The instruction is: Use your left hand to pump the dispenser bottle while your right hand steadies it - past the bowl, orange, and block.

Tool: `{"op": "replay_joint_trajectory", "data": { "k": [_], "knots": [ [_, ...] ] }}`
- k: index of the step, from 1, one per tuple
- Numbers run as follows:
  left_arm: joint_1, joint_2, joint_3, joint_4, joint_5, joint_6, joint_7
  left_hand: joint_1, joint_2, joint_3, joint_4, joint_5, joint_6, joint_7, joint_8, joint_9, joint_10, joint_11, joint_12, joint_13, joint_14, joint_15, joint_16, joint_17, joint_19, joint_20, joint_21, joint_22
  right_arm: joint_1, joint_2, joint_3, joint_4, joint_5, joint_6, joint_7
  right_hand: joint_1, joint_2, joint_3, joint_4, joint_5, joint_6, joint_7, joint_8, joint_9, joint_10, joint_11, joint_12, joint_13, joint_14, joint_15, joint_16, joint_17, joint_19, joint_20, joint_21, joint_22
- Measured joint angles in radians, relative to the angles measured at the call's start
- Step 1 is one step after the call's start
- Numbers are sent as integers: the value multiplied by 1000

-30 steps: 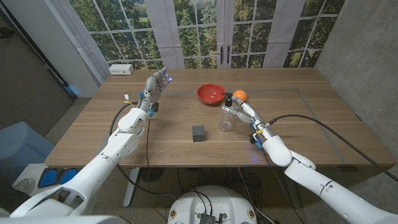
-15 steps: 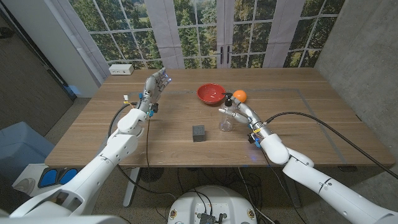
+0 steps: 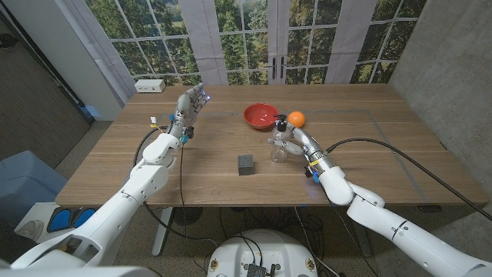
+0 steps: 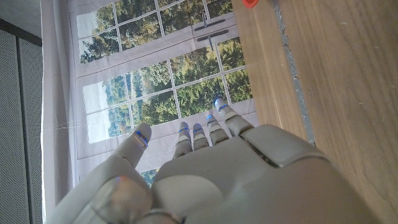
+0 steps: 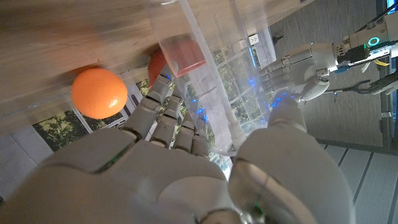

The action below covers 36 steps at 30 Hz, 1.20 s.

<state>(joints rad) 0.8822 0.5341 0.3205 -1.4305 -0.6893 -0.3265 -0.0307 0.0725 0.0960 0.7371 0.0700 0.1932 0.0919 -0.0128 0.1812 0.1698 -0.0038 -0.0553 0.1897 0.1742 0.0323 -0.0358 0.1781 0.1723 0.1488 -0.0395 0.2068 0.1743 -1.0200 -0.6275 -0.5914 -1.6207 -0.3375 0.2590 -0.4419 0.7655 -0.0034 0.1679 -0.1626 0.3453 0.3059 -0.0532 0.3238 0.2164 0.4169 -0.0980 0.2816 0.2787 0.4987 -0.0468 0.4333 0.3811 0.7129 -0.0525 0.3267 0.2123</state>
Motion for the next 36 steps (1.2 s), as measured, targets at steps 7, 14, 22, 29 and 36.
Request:
{"op": "replay_joint_trajectory", "data": {
  "k": [7, 14, 22, 29, 36],
  "knots": [
    [18, 7, -6, -24, -2, 5, 12, 0, 0, 0, 0, 0, 5, -5, 0, 0, 0, 0, 0, 0, 0, 0, 0, 0, 0, 0, 0, 0, 13, 17, -18, 36, -54, 24, -78, 93, 19, 16, 3, -44, 141, -7, 81, 5, 193, -52, 64, 30, 190, -11, 114, 72, 19, -19, 76, 59],
    [36, 18, -12, -49, 3, 7, 28, 0, 0, 0, 0, 0, 5, -5, 0, 0, 0, 0, 0, 0, 0, 0, 0, 0, 0, 0, 0, 0, 25, 45, -35, 91, -108, 75, -191, 123, -11, 35, -16, -77, 277, 66, 187, 9, 361, 9, 155, 89, 336, 38, 197, 95, -33, -14, 169, 118],
    [44, 24, -14, -65, 9, 11, 36, 0, 0, 0, 0, 0, 5, -5, 0, 0, 0, 0, 0, 0, 0, 0, 0, 0, 5, 6, 0, 0, 33, 73, -51, 150, -147, 122, -303, 154, -41, 36, -17, -106, 335, 118, 232, 7, 420, 46, 190, 138, 410, 68, 227, 105, -62, -7, 235, 134],
    [49, 27, -14, -77, 11, 11, 38, 0, 0, 0, 0, 0, 5, -5, 0, 0, 0, 0, 0, 0, 0, 0, 0, 0, 5, 6, -4, 0, 34, 78, -55, 173, -168, 149, -362, 167, -54, 36, -17, -106, 352, 115, 239, 3, 422, 48, 191, 150, 415, 66, 227, 240, -74, -8, 250, 138],
    [57, 28, -15, -85, 13, 9, 41, 0, 0, 0, 0, 0, 5, -5, 0, 0, 0, 0, 0, 0, 0, 0, 0, 0, 5, 6, -4, 0, 22, 77, -52, 174, -178, 164, -404, 183, -70, 40, -21, -106, 366, 104, 239, 3, 430, 39, 190, 168, 415, 66, 216, 269, -69, -5, 288, 142]
  ]
}}
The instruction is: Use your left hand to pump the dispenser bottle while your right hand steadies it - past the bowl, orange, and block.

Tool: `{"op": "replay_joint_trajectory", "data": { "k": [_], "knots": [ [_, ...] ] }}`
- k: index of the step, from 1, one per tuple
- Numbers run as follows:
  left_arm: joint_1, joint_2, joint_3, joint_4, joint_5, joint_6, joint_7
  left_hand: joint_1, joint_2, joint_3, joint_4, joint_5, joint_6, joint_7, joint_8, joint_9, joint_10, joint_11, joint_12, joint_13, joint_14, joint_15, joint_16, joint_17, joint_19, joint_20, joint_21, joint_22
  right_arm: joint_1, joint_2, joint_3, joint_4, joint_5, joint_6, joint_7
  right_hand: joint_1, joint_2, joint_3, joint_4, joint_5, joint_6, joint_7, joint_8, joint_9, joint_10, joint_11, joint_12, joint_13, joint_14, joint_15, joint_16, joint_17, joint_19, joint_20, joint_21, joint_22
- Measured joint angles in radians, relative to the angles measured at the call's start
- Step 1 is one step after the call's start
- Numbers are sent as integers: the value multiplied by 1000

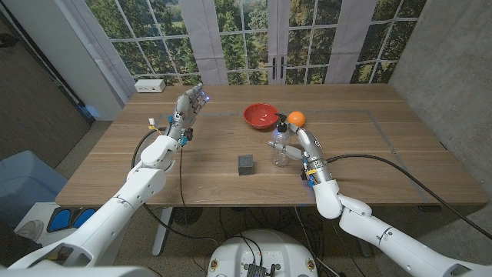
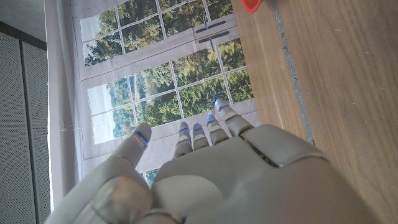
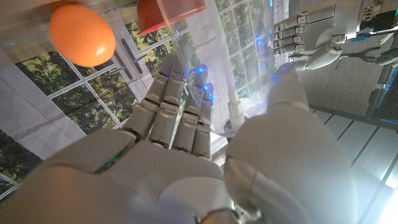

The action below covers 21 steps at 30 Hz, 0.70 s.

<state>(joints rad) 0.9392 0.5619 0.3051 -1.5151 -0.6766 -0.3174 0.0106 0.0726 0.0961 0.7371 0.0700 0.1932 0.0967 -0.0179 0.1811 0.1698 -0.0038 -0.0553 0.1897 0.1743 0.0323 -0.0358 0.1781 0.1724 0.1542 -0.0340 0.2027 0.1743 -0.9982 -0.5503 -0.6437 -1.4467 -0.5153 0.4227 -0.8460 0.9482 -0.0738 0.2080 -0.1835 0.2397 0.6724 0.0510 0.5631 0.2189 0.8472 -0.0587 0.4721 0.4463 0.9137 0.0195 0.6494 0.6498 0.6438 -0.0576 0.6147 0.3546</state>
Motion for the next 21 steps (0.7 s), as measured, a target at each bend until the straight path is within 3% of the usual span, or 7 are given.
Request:
{"op": "replay_joint_trajectory", "data": {
  "k": [12, 21],
  "knots": [
    [8, -3, 0, -9, 4, -13, 2, 0, 0, 0, 0, 0, 0, 0, 0, 0, 0, 0, 0, 0, 0, 0, 0, 0, 0, 0, 0, 0, -19, -7, 19, -19, -1, 23, -37, 1, -1, 0, 0, 0, -3, -5, 1, 24, 0, 0, -8, 20, 5, -5, -16, 1, 11, -4, 25, -7],
    [19, -4, 0, -22, 10, -20, 12, 0, 0, 0, 0, 0, 0, 0, 0, 0, 0, 0, 0, 0, 0, 0, 0, 0, 2, -2, 0, 0, -32, -20, 46, -35, 19, 47, -33, 1, -1, -6, 6, 5, -3, -5, 8, 35, 0, 0, -8, 34, 5, -5, -28, 56, -29, -1, 39, -11]
  ]
}}
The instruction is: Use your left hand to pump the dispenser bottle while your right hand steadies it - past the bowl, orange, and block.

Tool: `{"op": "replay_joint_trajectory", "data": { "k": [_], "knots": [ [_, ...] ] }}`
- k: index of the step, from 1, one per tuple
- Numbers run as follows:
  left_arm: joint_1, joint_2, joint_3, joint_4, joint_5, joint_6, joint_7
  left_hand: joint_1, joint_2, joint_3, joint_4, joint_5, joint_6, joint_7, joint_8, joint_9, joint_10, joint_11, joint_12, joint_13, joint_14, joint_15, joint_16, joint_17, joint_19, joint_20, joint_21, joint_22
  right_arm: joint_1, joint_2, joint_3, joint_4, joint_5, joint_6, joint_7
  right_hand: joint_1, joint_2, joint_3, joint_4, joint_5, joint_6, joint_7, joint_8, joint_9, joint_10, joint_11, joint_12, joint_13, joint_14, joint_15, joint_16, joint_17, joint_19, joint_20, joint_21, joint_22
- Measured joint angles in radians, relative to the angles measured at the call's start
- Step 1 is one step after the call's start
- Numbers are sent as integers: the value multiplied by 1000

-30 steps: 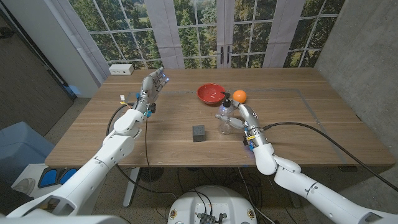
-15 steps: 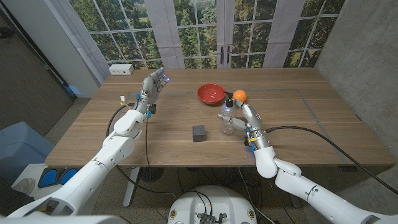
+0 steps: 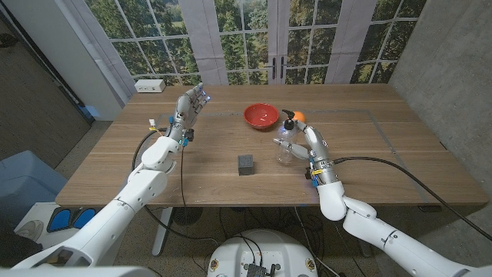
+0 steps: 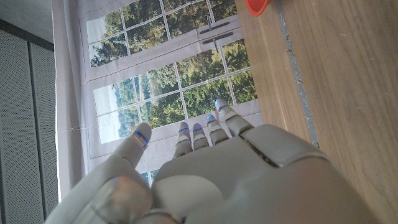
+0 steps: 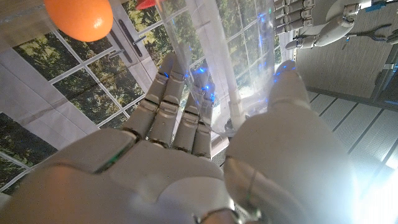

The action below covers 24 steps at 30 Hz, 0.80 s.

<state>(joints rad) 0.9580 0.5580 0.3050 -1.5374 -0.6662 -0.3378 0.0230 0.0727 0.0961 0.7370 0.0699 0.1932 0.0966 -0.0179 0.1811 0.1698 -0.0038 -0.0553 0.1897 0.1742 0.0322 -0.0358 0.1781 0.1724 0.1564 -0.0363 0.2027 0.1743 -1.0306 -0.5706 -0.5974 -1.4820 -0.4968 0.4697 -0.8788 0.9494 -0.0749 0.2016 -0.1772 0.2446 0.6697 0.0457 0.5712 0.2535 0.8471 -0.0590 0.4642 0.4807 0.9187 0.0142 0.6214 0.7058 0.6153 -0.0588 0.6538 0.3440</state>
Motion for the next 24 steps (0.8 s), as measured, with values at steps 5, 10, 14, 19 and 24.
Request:
{"op": "replay_joint_trajectory", "data": {
  "k": [5, 10, 14, 19, 24],
  "knots": [
    [8, -2, 0, -9, 5, -4, 9, 0, 0, 4, -4, 0, 0, 0, 0, 0, 0, 0, 0, 0, 0, 0, 0, -5, 1, -1, 0, 0, -8, -9, 20, -16, 23, 8, 19, 0, 0, -4, 4, 0, 0, 0, 0, 0, 0, 0, 0, 4, 0, 0, 0, 6, 0, 0, 0, -1],
    [11, -4, 0, -14, 5, -4, 11, 0, 0, 4, -4, 0, 0, 0, 0, 0, 0, 0, 0, 0, 0, 0, 0, -5, 1, -1, 0, 0, -10, -11, 25, -20, 35, 12, 34, 0, 0, -4, 4, 0, 0, 0, 0, 0, 0, 0, 0, 9, 0, 0, -3, 10, -7, 7, 0, -1],
    [12, -8, 0, -17, 10, -8, 18, 0, 0, 4, -4, 0, 0, 0, 0, 0, 0, 0, 0, 0, 0, 0, 0, -5, 1, -1, 0, 0, -14, -17, 43, -29, 39, 14, 45, 0, 0, -4, 4, 4, 0, 0, 0, 0, 0, 0, 0, 9, 0, 0, -3, 11, -11, 3, 5, -1],
    [12, -14, 0, -18, 15, -9, 32, 0, 0, 4, -4, 0, 0, 0, 0, 0, 0, 0, 0, 0, 0, 0, 0, -5, 1, -1, 0, 0, -17, -23, 64, -34, 49, 21, 62, 0, 0, -8, 8, 7, 0, 0, 0, 0, 0, 0, -1, 14, 0, 0, -10, 20, -12, 2, 8, -5],
    [12, -23, 3, -13, 18, -15, 40, 0, 0, 4, -4, 0, 0, 0, 0, 0, 0, 0, 0, 0, 0, 0, 0, -5, 1, -1, 0, 0, -13, -23, 71, -26, 57, 32, 74, 0, 0, -8, 8, 7, 0, 0, -1, 0, 0, 0, -1, 18, 0, 0, -12, 25, -12, 2, 12, -5]
  ]
}}
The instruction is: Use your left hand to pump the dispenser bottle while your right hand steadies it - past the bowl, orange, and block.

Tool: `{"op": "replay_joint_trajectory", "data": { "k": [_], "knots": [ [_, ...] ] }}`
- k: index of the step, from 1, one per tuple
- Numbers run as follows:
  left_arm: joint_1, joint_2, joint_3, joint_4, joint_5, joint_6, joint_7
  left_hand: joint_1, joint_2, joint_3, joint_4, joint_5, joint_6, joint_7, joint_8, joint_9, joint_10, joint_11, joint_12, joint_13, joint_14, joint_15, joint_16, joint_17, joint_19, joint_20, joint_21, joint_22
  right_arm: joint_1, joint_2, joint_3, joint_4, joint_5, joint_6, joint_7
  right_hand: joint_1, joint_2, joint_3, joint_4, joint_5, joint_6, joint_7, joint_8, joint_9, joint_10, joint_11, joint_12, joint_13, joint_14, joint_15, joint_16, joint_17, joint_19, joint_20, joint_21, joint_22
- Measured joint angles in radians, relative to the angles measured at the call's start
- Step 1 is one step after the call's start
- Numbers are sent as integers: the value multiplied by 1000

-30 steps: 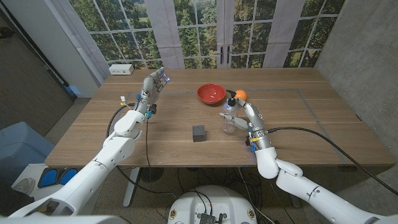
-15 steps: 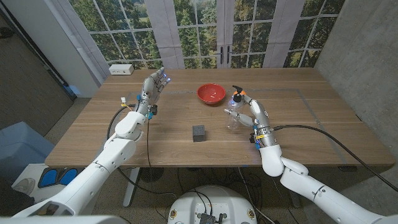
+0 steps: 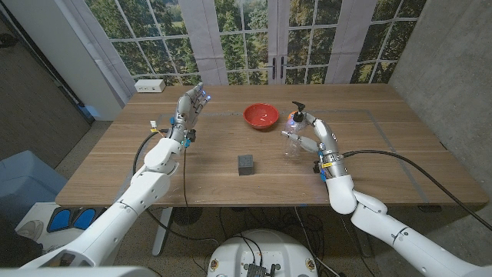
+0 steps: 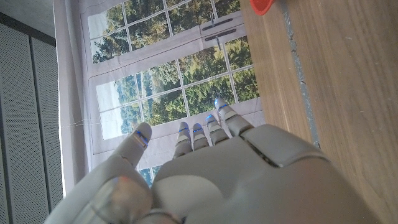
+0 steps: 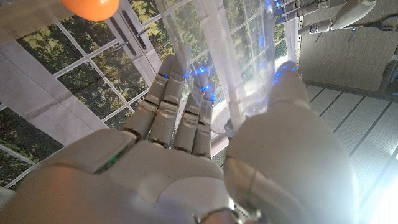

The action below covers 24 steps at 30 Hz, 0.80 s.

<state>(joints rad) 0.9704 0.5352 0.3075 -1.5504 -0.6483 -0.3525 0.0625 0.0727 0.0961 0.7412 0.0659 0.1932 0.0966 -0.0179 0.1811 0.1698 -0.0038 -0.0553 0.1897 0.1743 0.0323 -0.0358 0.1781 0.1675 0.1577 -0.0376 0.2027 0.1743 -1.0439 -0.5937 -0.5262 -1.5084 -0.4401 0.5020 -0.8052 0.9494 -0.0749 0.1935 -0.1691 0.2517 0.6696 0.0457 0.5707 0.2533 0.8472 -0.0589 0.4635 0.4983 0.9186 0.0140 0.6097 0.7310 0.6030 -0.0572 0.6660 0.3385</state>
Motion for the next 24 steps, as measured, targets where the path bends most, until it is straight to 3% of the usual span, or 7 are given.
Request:
{"op": "replay_joint_trajectory", "data": {
  "k": [24],
  "knots": [
    [17, -21, 7, -7, 13, -11, 33, -7, -1, 4, -4, 0, 5, -5, 0, 0, 0, 0, 0, 0, 0, 0, 0, 0, 0, 0, 0, 0, 23, 8, 36, 45, 74, 52, 76, 0, 0, -8, 8, 8, 0, 0, 3, 5, 0, 0, -5, 14, 2, 2, -11, 21, -14, 4, 23, -5]
  ]
}}
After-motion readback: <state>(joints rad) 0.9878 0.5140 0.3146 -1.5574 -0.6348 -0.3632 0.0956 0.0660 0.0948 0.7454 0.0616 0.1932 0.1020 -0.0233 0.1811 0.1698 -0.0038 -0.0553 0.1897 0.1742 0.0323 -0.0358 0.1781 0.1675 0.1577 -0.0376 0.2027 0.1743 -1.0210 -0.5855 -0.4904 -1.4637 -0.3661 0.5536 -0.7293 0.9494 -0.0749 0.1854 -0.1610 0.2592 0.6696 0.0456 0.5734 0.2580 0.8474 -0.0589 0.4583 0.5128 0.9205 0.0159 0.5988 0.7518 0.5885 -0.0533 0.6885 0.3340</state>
